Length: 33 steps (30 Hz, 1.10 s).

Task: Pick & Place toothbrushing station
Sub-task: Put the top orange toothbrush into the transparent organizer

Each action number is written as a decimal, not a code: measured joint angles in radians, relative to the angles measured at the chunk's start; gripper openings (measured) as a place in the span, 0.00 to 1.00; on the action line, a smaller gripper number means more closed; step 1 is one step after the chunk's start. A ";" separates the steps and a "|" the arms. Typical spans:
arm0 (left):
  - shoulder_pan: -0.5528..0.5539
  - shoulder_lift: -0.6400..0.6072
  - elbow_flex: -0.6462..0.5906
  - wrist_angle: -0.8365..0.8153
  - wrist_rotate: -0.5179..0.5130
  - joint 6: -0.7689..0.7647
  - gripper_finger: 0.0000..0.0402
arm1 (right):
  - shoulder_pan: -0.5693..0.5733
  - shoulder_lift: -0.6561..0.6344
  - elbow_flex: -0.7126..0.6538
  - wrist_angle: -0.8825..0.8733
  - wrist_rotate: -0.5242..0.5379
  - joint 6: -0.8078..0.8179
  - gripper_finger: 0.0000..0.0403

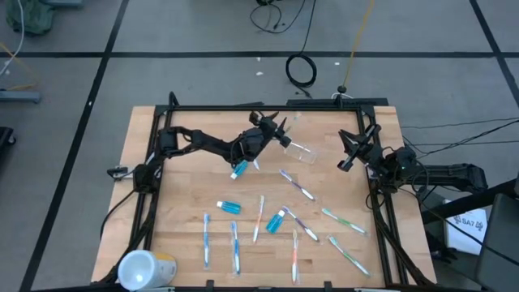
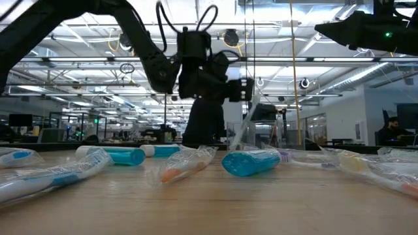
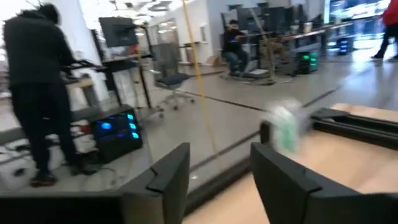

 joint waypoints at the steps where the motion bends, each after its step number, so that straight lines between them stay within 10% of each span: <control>1: -0.006 -0.021 0.000 -0.031 -0.014 0.015 0.47 | 0.000 0.000 0.000 -0.003 0.000 0.000 0.05; 7: -0.036 -0.203 0.001 -0.445 -0.052 -0.002 0.51 | 0.000 0.000 0.000 -0.014 0.000 0.026 0.05; 18: -0.001 -0.434 0.002 -1.341 0.005 -0.666 0.52 | 0.000 0.000 0.000 -0.062 -0.003 0.135 0.05; 33: 0.025 -0.287 0.000 -1.477 0.130 -1.060 0.52 | 0.000 0.005 0.000 -0.077 -0.003 0.227 0.05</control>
